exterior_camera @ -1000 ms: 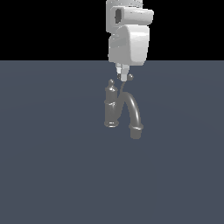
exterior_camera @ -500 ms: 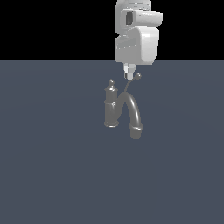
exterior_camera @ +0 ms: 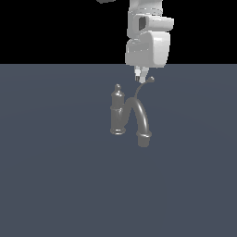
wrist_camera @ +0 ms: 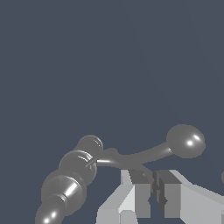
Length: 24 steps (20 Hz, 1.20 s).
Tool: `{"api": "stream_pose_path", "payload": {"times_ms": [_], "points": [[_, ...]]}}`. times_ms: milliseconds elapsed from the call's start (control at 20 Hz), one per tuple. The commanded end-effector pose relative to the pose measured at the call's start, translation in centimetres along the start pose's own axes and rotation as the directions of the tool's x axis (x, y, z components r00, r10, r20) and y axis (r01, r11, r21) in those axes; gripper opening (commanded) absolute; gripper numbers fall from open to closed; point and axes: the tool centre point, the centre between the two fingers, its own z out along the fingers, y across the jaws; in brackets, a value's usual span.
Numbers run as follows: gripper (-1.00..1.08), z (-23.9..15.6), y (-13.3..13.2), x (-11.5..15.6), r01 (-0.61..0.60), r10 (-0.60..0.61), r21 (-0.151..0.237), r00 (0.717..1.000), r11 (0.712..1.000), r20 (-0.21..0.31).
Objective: Turn on the faucet by rotating a designated handle.
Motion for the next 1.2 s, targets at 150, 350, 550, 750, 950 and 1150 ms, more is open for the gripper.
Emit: {"api": "stream_pose_path", "payload": {"times_ms": [150, 350, 550, 750, 950, 1150], "points": [[-1.0, 0.1, -0.7, 2.9, -0.027, 0.027, 0.001, 1.0, 1.0, -0.004], [-1.0, 0.1, -1.5, 4.0, -0.031, 0.031, 0.0, 1.0, 1.0, -0.004], [-1.0, 0.1, -2.3, 5.2, -0.034, 0.034, 0.0, 0.999, 0.999, -0.004], [-1.0, 0.1, -3.0, 6.3, -0.038, 0.038, -0.001, 0.999, 0.999, -0.004], [-1.0, 0.0, -4.5, 3.5, 0.006, -0.006, 0.001, 1.0, 1.0, 0.005], [-1.0, 0.0, -5.5, 3.8, 0.0, 0.0, 0.001, 1.0, 1.0, 0.004]]}}
